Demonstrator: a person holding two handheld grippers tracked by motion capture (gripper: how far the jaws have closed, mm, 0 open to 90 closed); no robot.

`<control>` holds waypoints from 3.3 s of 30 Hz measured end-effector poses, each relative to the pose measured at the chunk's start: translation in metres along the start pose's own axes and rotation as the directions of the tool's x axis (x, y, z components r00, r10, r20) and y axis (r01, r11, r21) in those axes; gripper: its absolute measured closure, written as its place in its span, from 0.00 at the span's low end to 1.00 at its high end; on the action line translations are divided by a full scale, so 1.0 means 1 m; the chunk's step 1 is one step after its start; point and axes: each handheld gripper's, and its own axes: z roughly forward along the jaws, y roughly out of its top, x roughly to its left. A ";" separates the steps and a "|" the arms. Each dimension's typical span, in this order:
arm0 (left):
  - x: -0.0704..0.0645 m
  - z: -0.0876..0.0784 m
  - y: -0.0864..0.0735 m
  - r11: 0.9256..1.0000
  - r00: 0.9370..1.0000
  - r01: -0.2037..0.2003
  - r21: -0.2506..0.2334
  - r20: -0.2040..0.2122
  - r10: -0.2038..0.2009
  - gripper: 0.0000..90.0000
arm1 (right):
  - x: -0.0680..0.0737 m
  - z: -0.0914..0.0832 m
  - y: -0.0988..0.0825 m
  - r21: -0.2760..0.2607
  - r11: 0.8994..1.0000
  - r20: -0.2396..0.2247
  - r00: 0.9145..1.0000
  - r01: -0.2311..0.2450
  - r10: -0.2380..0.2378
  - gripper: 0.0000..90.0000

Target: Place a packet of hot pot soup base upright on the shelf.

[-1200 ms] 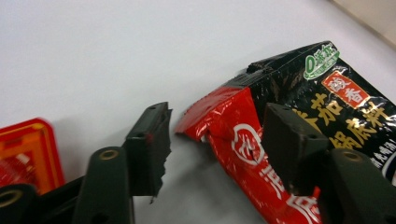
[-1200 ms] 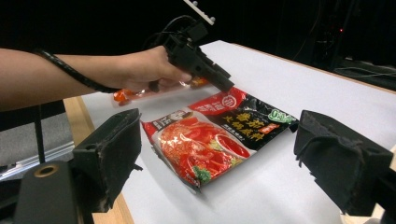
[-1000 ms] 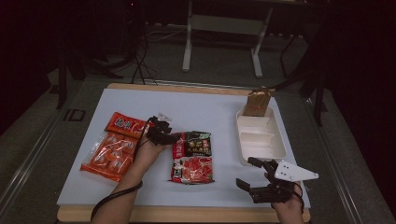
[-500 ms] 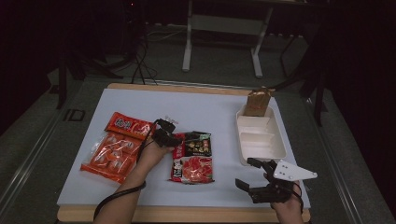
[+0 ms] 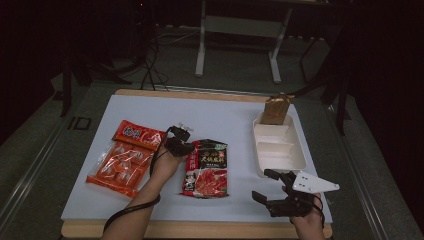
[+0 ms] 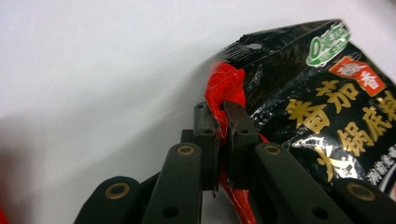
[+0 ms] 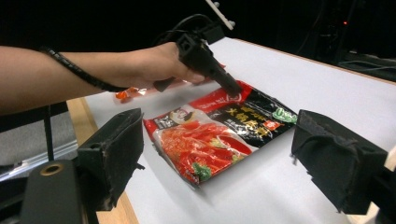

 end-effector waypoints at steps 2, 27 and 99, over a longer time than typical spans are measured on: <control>-0.003 -0.005 0.001 1.000 1.000 -0.014 -0.019 -0.002 0.014 0.96 | 0.000 -0.002 0.001 -0.003 1.000 0.034 0.999 0.008 -0.008 0.22; -0.046 -0.072 0.004 0.946 0.987 -0.156 -0.285 0.000 0.163 0.98 | -0.002 -0.011 0.011 -0.011 1.000 0.137 0.991 0.000 0.002 0.12; -0.084 -0.145 -0.002 0.759 0.886 0.030 -0.650 0.369 0.280 0.80 | -0.018 0.001 0.100 -0.045 0.999 -0.032 0.999 0.016 -0.017 0.86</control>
